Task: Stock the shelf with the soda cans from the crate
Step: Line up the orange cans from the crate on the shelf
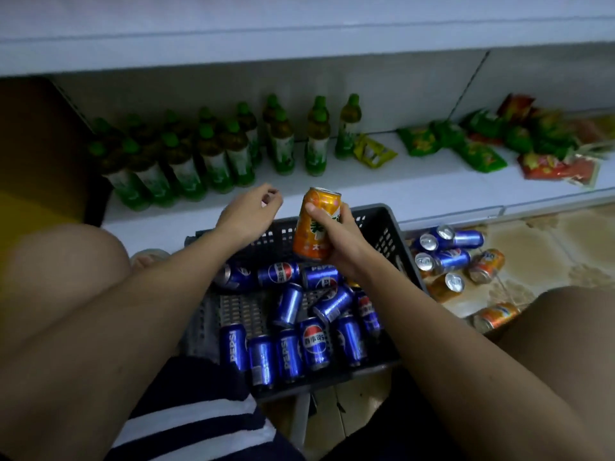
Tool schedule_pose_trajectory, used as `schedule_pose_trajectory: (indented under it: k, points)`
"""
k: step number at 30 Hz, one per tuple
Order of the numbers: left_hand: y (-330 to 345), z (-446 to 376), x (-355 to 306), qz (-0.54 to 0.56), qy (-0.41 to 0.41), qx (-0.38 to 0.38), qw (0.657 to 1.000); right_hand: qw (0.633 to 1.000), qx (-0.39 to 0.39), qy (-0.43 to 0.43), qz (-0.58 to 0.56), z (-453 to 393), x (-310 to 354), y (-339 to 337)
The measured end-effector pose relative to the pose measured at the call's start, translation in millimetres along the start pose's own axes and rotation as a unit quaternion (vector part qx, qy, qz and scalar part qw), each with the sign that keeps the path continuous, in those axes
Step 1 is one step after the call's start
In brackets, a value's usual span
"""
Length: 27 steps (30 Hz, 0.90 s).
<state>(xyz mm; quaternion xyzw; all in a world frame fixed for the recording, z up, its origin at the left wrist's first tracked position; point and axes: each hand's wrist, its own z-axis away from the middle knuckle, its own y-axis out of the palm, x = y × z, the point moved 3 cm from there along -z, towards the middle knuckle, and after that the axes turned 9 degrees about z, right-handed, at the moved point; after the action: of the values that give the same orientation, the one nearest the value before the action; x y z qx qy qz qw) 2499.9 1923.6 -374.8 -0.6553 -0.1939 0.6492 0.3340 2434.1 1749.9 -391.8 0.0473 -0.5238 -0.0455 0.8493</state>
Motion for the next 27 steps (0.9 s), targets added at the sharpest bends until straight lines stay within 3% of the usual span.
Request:
schedule_pose_trajectory:
  k: [2, 5, 10, 12, 14, 19, 22, 27]
  points:
    - [-29.1, -3.4, -18.5, -0.083, 0.085, -0.018, 0.993, 0.999, 0.011, -0.03, 0.027, 5.7, 28.4, 7.2]
    - [-79.3, -10.0, -54.0, -0.202, 0.217, -0.095, 0.95, 0.997, 0.005, -0.064, 0.031, 11.2, 74.9, 16.0]
    - [-156.5, -21.1, -100.7, -0.258, 0.345, -0.214, 0.877, 0.993, -0.003, -0.111, 0.035, 20.4, 162.3, 26.8]
    - [-178.2, -30.4, -108.7, -0.281, 0.326, -0.243, 0.869, 0.989, -0.007, -0.133, 0.071, 24.8, 194.5, 31.2]
    - [-194.3, -44.6, -108.6, -0.297, 0.27, -0.236, 0.885, 0.984, -0.013, -0.154, 0.094, 28.5, 222.7, 38.0]
    - [-214.1, -82.0, -94.0, -0.349, 0.139, -0.097, 0.922, 0.974, -0.048, -0.193, 0.107, 26.1, 274.9, 57.1]
    - [-213.6, -93.2, -86.9, -0.387, 0.138, -0.065, 0.91, 0.974, -0.052, -0.194, 0.105, 12.7, 293.3, 66.7]
    - [-209.8, -98.9, -75.1, -0.375, 0.164, -0.103, 0.907, 0.971, -0.083, -0.198, 0.101, -39.8, 311.4, 74.3]
